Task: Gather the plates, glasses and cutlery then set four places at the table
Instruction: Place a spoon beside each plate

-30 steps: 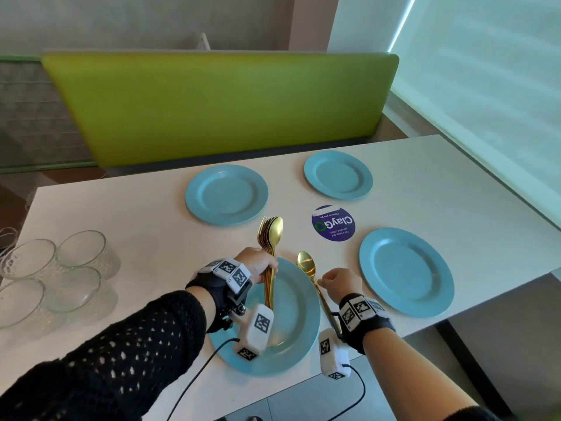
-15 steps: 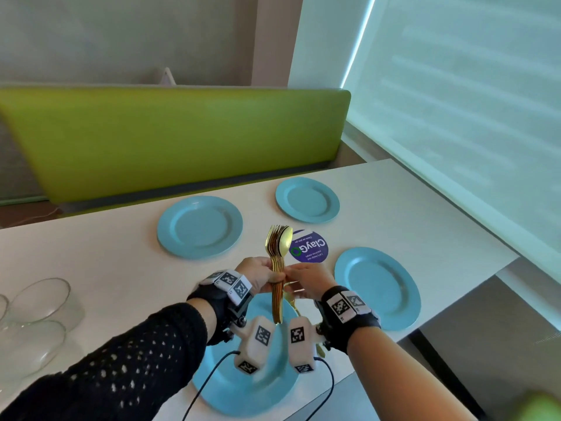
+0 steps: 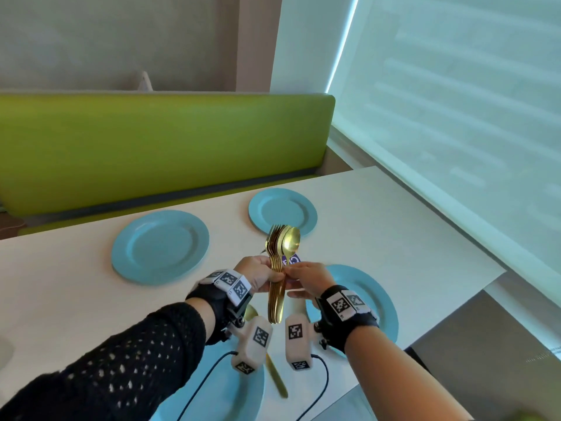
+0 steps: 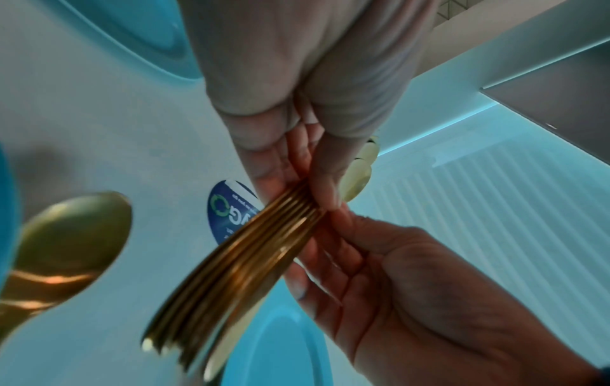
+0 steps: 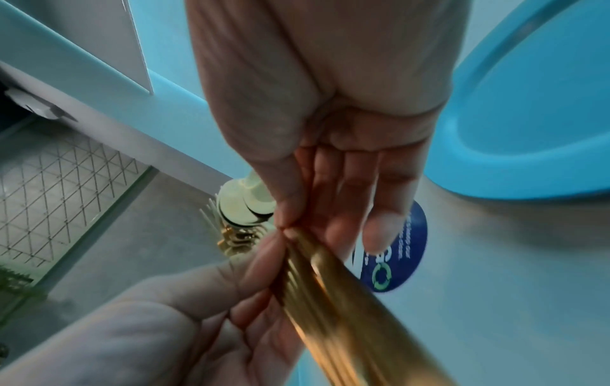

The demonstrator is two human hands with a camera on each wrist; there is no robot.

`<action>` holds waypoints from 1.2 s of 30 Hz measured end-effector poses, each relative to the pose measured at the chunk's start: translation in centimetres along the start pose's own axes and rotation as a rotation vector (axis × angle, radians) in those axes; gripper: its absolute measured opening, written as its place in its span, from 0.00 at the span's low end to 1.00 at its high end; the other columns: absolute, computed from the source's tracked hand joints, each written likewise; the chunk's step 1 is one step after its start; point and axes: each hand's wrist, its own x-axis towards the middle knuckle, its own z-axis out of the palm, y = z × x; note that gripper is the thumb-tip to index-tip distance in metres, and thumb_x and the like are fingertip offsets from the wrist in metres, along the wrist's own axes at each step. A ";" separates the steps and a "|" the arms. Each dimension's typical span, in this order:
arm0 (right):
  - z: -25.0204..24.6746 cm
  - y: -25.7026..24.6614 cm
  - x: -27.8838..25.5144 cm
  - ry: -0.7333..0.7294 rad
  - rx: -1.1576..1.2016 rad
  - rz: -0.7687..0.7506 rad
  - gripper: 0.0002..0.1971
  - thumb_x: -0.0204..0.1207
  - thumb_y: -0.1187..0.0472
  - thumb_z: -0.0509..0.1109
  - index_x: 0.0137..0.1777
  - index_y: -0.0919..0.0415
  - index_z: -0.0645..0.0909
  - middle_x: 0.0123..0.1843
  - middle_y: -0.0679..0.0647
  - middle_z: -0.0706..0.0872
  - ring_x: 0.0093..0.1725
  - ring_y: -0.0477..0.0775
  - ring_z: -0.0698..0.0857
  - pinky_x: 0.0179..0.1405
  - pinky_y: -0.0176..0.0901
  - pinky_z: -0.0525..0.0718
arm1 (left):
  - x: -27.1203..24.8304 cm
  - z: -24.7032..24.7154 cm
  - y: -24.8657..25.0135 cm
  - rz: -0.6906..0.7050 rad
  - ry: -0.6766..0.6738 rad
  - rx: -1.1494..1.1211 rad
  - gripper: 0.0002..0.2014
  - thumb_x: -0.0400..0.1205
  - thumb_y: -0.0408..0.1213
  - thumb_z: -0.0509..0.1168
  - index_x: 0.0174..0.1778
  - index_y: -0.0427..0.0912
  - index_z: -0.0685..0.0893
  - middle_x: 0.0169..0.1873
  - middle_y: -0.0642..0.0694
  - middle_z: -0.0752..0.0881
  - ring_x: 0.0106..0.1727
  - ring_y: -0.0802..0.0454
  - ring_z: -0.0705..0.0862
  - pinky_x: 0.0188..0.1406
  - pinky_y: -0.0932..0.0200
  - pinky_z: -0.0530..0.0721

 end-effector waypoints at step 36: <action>-23.3 9.3 12.0 0.409 -1.180 0.224 0.12 0.76 0.54 0.64 0.37 0.58 0.86 0.38 0.56 0.86 0.35 0.58 0.81 0.31 0.37 0.73 | 6.4 4.4 -0.7 -0.122 0.232 -0.105 0.10 0.77 0.20 0.67 0.47 0.38 0.80 0.37 0.41 0.85 0.36 0.50 0.84 0.41 0.58 0.85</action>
